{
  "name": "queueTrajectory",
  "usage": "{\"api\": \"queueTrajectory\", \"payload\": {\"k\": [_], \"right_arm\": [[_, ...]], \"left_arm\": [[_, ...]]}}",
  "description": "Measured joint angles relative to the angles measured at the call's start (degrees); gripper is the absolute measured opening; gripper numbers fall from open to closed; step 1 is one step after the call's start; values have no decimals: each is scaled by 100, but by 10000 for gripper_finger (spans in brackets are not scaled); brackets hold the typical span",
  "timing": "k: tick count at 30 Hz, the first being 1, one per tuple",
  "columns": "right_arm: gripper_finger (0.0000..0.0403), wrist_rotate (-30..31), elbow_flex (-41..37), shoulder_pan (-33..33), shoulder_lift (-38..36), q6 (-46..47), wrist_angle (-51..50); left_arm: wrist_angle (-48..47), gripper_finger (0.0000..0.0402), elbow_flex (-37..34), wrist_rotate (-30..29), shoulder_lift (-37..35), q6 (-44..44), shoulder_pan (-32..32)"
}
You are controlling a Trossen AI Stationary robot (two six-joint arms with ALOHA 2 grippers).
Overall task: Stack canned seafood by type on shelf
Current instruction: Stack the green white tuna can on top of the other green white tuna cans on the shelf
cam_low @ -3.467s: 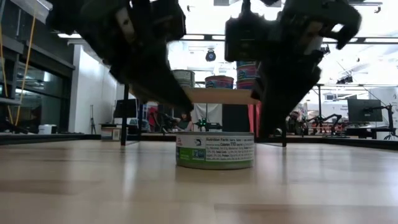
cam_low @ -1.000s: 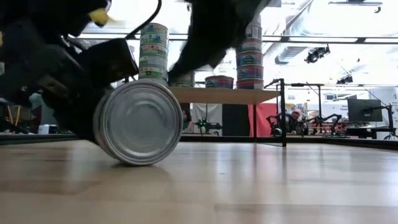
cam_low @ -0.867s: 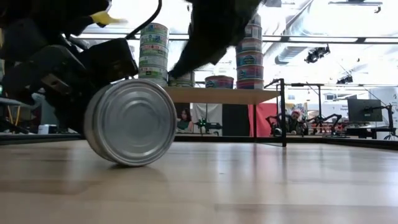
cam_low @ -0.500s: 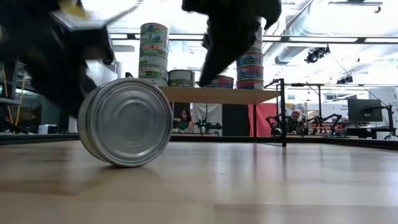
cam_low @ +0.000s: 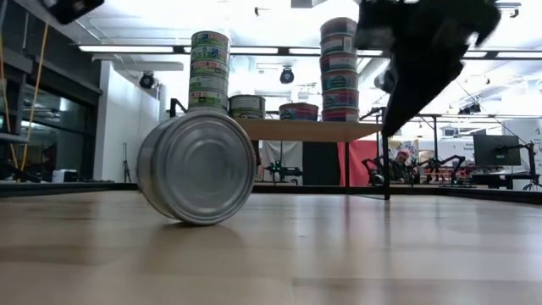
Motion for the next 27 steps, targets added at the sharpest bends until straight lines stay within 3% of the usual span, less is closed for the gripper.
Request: {"api": "queueTrajectory", "payload": {"k": [3, 7, 12, 15, 21, 27], "right_arm": [[0, 24, -443, 153, -438, 603, 636], [0, 283, -570, 293, -638, 1096, 668], [0, 297, -579, 446, -647, 1263, 369], [0, 293, -579, 620, -648, 1265, -56], [0, 513, -734, 1063, -655, 1592, -826], [0, 624, -988, 1283, -657, 1856, -767]], "left_arm": [[-62, 8, 281, 35, -4, 78, 236], [109, 45, 495, 667, -4, 594, 621], [1030, 133, 496, 1030, 138, 673, 862], [1025, 190, 696, 1038, 539, 258, 890], [262, 267, 1894, 1041, 1816, -339, 918], [-1280, 282, 2881, 43, 2810, -1074, 1227]]}}
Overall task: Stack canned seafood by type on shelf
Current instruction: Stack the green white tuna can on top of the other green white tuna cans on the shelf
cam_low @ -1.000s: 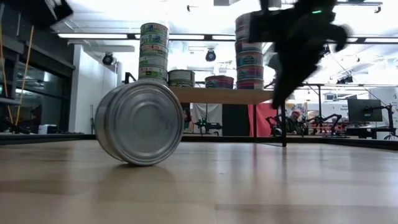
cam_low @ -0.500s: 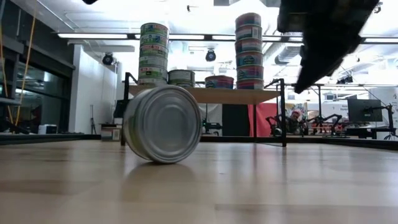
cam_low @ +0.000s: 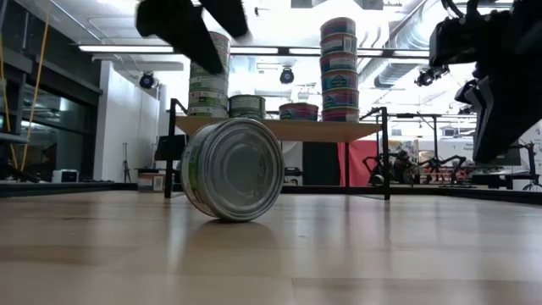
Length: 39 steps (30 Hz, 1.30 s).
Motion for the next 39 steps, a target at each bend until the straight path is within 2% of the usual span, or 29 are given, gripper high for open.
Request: {"api": "queueTrajectory", "payload": {"k": [4, 8, 14, 19, 31, 33, 35, 39], "right_arm": [[0, 27, -107, 57, 0, 134, 8], [0, 71, -141, 61, 0, 180, 8], [0, 234, -141, 57, 0, 154, 1], [0, 300, -141, 57, 0, 154, 16], [0, 375, -141, 55, 0, 365, 50], [0, 377, -141, 55, 0, 368, 76], [0, 377, -141, 55, 0, 368, 71], [0, 377, -141, 55, 0, 368, 74]], "left_arm": [[3, 282, 51, -83, 253, -508, 262], [-64, 282, 46, 194, 458, -766, 447], [-190, 282, 48, 503, 482, -813, 529], [-261, 282, 48, 1116, 482, -840, 614], [-250, 279, 46, 1394, 792, -575, 611], [-248, 262, 46, 1395, 781, -590, 588], [-306, 227, 46, 1437, 781, -579, 586], [-328, 121, 47, 1451, 802, -522, 596]]}}
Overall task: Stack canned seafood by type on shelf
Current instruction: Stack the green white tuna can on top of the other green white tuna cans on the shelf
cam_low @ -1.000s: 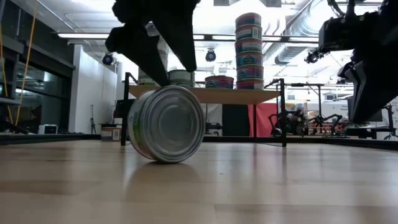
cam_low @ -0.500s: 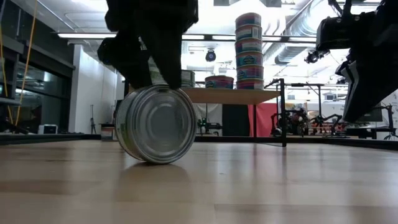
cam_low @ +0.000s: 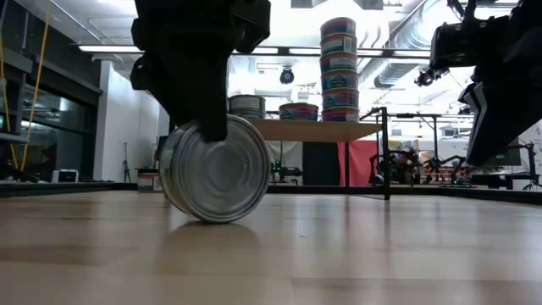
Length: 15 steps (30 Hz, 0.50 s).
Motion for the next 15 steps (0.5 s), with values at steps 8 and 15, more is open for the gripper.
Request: {"api": "queueTrajectory", "payload": {"k": [8, 15], "right_arm": [[0, 104, 0, -2, 0, 0, 28], [0, 197, 0, -220, 0, 26, 167]], "left_arm": [[-48, 112, 186, -776, -978, 2062, 66], [-43, 112, 404, -2722, -2483, 6536, 129]]}}
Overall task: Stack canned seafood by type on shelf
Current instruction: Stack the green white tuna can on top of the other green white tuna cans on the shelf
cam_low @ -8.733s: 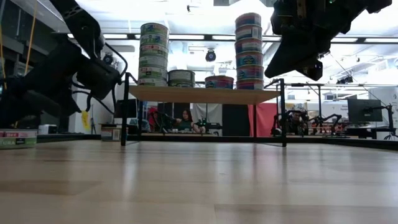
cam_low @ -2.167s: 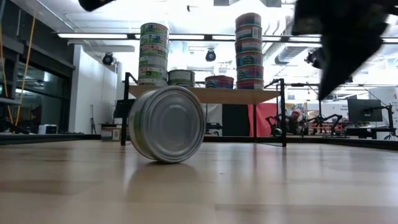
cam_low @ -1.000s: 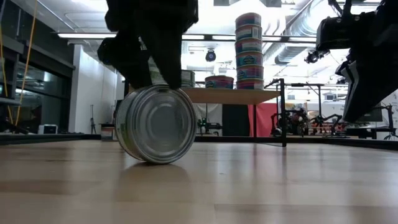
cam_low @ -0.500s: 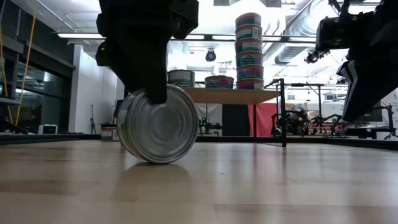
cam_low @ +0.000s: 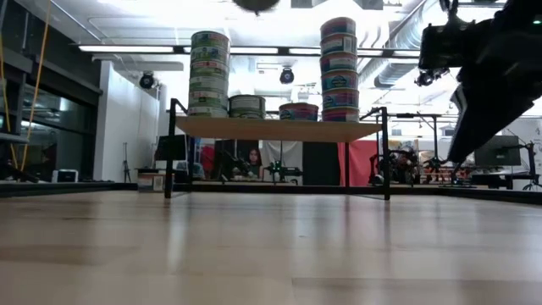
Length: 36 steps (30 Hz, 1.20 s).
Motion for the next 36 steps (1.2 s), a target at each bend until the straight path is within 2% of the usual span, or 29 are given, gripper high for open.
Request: {"api": "queueTrajectory", "payload": {"k": [3, 6, 8, 10, 14, 19, 30, 36], "right_arm": [[0, -1, 0, -118, 0, 5, 56], [0, 0, 2, -231, 0, 18, 128], [0, -3, 2, -289, 0, 34, 185], [0, -4, 2, -345, 0, 149, 242], [0, -4, 2, -359, 0, 265, 278], [0, -7, 2, -357, 0, 278, 277], [0, -9, 2, -333, 0, 686, 274], [0, -11, 2, -333, 0, 724, 274]], "left_arm": [[-28, 112, 52, -931, -467, 1531, 135], [-87, 112, 50, -2099, -783, 2739, 374], [-79, 112, 50, -2707, -1000, 3262, 615], [-75, 113, 50, -2904, -1243, 3472, 920], [-62, 117, 50, -2700, -1555, 3832, 1539], [-67, 119, 50, -1772, -1615, 4290, 2292], [-451, 123, 47, -1530, -1235, 4621, 3108], [-472, 149, 45, -1406, -1100, 4569, 3298]]}}
